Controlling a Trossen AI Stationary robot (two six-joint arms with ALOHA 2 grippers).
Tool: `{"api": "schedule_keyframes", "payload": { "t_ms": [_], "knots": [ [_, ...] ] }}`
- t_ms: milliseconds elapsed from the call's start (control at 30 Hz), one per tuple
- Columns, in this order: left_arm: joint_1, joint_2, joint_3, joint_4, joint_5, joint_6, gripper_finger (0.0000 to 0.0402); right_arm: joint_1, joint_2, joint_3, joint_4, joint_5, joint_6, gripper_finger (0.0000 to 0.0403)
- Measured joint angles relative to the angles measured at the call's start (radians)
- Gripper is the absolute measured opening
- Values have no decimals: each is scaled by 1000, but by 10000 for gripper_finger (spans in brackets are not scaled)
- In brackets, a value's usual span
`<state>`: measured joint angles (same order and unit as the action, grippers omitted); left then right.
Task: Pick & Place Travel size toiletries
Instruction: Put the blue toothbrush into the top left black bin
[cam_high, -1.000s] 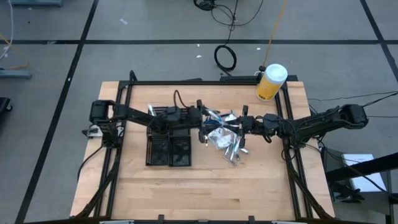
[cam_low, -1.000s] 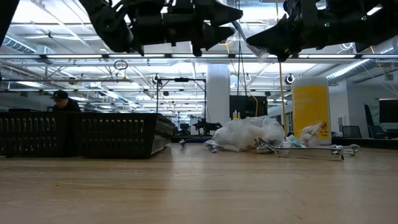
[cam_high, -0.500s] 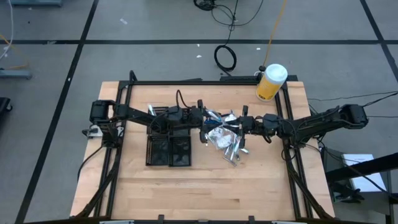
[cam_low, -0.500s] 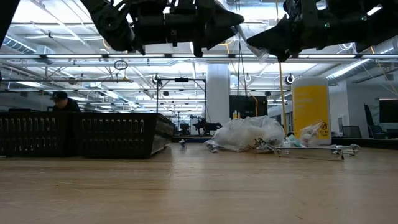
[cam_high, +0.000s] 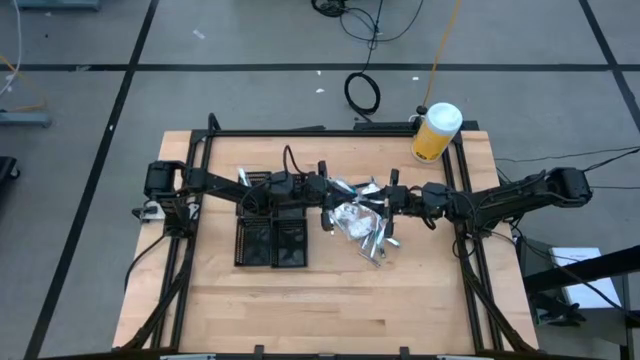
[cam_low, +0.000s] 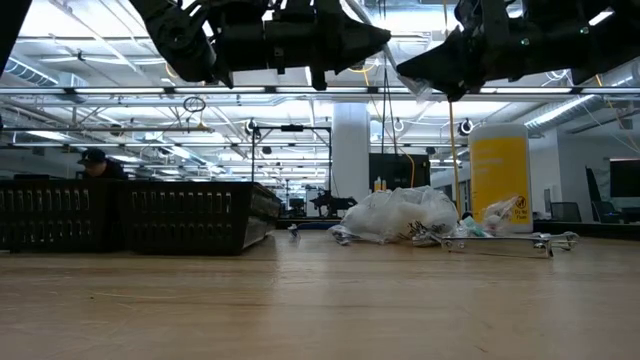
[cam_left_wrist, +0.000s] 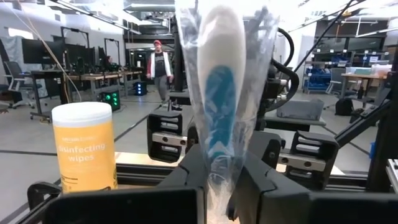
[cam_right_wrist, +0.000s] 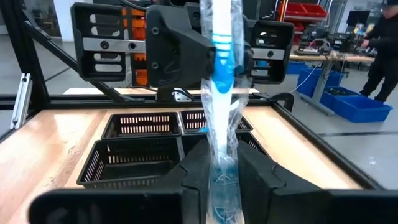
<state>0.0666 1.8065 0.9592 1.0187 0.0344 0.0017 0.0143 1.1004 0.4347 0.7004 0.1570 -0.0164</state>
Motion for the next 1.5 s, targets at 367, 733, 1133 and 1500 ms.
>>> {"api": "schedule_keyframes", "payload": {
  "t_ms": [367,733,1133,1500],
  "knots": [
    [0,-125,-1,-215,-97,0,30,2,-54,1,-67,-2,36,191],
    [1,-451,-18,-920,-253,-124,28,14,-366,0,-517,335,137,255],
    [1,-787,-267,-1257,-483,-465,28,13,-417,-24,-601,418,188,247],
    [1,-926,-367,-1547,-506,-764,28,13,-417,-27,-600,418,188,247]
  ]
}}
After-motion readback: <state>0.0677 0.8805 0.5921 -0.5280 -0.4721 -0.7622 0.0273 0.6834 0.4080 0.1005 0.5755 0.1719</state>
